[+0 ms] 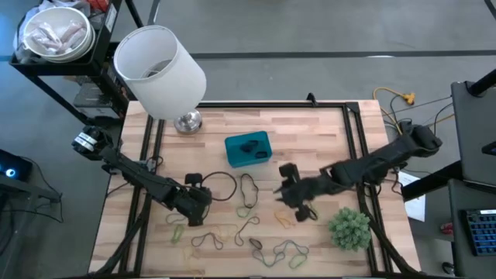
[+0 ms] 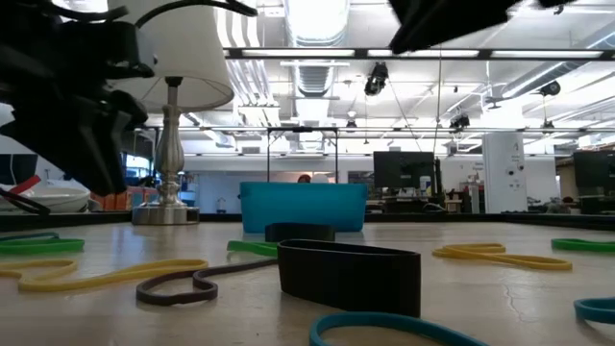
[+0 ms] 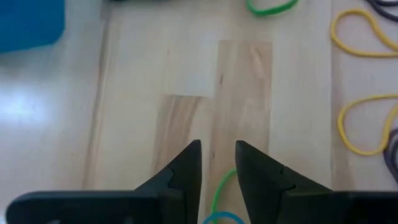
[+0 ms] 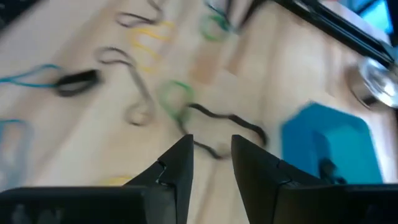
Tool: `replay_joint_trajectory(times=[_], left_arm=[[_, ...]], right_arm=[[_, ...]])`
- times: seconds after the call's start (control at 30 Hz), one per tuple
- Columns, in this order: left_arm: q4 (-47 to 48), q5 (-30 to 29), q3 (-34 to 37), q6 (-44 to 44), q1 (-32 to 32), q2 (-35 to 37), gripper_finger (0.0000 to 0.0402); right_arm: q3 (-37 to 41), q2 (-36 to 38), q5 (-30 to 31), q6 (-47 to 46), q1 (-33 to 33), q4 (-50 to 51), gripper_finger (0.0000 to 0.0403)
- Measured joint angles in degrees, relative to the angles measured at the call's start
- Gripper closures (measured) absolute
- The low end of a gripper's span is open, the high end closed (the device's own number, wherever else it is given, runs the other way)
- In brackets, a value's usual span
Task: Pick and place rubber bands into bin
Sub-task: Put the green rubber band into the blue bin
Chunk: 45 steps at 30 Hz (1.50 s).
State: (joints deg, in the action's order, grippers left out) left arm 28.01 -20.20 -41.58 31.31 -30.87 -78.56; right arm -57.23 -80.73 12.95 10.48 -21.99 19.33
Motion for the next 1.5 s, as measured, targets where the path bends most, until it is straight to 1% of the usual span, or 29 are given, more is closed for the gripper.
replay_joint_trajectory(times=[0.17,0.3,0.43,0.77,1.03,1.13,1.27,1.3,1.5], left_arm=[[0.7,0.6,0.0,0.0,0.0,-0.7,0.032],[2.4,5.0,0.0,1.3,0.1,-3.2,0.032],[4.2,6.2,0.1,3.5,0.1,-5.3,0.032],[5.4,6.2,0.1,4.4,0.2,-7.3,0.032],[5.4,6.2,-0.1,4.4,0.2,-8.2,0.0321],[5.2,6.6,-0.1,4.2,0.4,-8.1,0.0338],[5.0,8.1,-0.1,2.7,0.9,-8.1,0.0386],[5.0,8.3,-0.1,2.5,0.9,-8.1,0.0393],[4.2,8.2,-0.4,0.0,1.1,-7.8,0.04]], right_arm=[[0.0,-0.2,0.1,-0.6,-4.9,-0.2,0.031],[0.0,-0.3,0.1,-3.0,-7.4,-0.2,0.0317],[0.0,-0.3,0.1,-3.1,-9.4,-0.3,0.0323],[0.2,-0.3,0.3,-4.4,-10.1,-1.1,0.0334],[2.8,-0.3,0.5,-4.5,-10.1,-3.4,0.0335],[4.0,-0.3,0.5,-4.5,-10.1,-4.7,0.0335],[4.2,-0.3,0.5,-4.8,-10.1,-4.7,0.0335],[4.2,-0.3,0.5,-4.8,-10.1,-4.7,0.0335],[4.2,-0.3,0.6,-5.0,-10.1,-4.7,0.0335]])
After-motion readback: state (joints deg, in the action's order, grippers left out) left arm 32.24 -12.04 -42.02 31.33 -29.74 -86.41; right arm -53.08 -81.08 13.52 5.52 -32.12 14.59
